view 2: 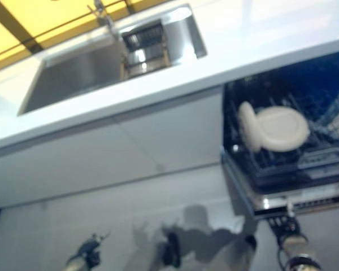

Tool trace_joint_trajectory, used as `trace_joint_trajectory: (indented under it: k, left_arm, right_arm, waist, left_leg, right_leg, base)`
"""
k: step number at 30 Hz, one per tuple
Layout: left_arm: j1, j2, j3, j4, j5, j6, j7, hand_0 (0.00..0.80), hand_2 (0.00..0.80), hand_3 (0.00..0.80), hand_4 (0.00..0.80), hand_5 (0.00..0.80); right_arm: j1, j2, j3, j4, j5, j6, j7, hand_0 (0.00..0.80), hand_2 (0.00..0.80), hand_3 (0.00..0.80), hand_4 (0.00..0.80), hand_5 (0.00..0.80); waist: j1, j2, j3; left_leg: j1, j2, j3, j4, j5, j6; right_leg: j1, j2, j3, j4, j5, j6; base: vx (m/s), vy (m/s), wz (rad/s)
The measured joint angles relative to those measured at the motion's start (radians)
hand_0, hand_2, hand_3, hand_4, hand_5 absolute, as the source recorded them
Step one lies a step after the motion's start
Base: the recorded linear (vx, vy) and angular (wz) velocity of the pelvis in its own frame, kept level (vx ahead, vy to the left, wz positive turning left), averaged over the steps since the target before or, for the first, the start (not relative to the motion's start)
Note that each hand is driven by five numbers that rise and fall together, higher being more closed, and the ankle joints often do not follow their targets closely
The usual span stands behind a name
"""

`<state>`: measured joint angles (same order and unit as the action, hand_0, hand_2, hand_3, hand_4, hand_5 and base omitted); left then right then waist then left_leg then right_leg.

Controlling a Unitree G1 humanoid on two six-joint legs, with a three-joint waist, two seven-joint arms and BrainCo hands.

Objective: Take plates into dishwasher

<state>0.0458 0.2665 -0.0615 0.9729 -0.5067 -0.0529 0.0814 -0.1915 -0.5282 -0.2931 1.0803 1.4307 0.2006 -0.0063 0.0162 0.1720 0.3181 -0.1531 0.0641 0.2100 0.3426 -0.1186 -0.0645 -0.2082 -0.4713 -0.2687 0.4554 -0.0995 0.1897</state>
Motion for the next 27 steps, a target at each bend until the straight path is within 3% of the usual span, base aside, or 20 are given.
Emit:
trace_joint_trajectory:
  k: [4,10,12,17,23,27]
  left_arm:
    - [0.023,-0.014,0.001,-0.006,0.000,0.016,0.000,0.000,0.000,0.000,0.000,0.000]
    - [0.053,-0.014,0.003,-0.007,0.001,0.046,-0.003,0.000,0.000,0.000,0.000,0.000]
    - [0.060,-0.013,0.005,-0.009,0.003,0.048,-0.003,0.000,0.000,0.000,0.000,0.000]
    - [0.075,-0.009,0.006,-0.016,0.013,0.050,-0.003,0.000,0.000,0.000,0.000,0.000]
    - [0.098,0.035,0.027,-0.013,0.040,0.050,-0.012,0.000,0.000,0.000,0.000,0.000]
    - [0.096,0.061,0.028,-0.013,0.063,0.046,-0.021,0.000,0.000,0.000,0.000,0.000]
  right_arm:
    - [-0.001,-0.021,0.051,-0.003,0.017,-0.004,0.001,0.000,0.000,0.000,0.000,0.000]
    - [0.000,-0.029,0.119,-0.005,0.048,-0.002,0.001,0.000,0.000,0.000,0.000,0.000]
    - [0.000,-0.031,0.141,-0.006,0.056,-0.002,0.001,0.000,0.000,0.000,0.000,0.000]
    - [0.000,-0.037,0.148,-0.018,0.057,0.000,0.001,0.000,0.000,0.000,0.000,0.000]
    - [-0.025,-0.042,0.148,-0.098,0.093,-0.015,0.037,0.000,0.000,0.000,0.000,0.000]
    - [-0.122,-0.055,0.147,-0.098,0.112,-0.048,0.067,0.000,0.000,0.000,0.000,0.000]
  waist:
    - [0.001,0.019,-0.001]
    - [0.005,0.013,0.002]
    - [0.033,0.008,0.001]
    - [0.063,-0.016,-0.003]
    - [0.096,-0.061,-0.023]
    - [0.114,-0.068,-0.029]
  left_leg:
    - [0.007,0.003,-0.025,-0.018,0.009,0.001]
    - [0.046,0.017,-0.049,-0.081,0.053,0.001]
    - [0.068,0.028,-0.052,-0.108,0.062,-0.003]
    - [0.094,0.040,-0.063,-0.129,0.077,0.001]
    - [0.110,0.045,-0.077,-0.143,0.093,-0.005]
    - [0.112,0.050,-0.078,-0.143,0.097,-0.012]
  right_leg:
    - [0.020,0.004,-0.028,-0.002,0.001,-0.002]
    - [0.062,0.022,-0.077,-0.016,0.002,-0.019]
    - [0.081,0.042,-0.085,-0.040,0.010,-0.030]
    - [0.137,0.051,-0.129,-0.064,0.013,-0.035]
    - [0.173,0.067,-0.138,-0.097,0.020,-0.030]
    - [0.190,0.081,-0.138,-0.123,0.032,-0.030]
  base:
    - [0.007,-0.016,0.09]
    - [0.032,-0.055,0.09]
    - [0.040,-0.051,-0.07]
    - [0.058,-0.062,0.12]
    - [0.061,-0.063,0.09]
    - [0.015,-0.031,0.04]
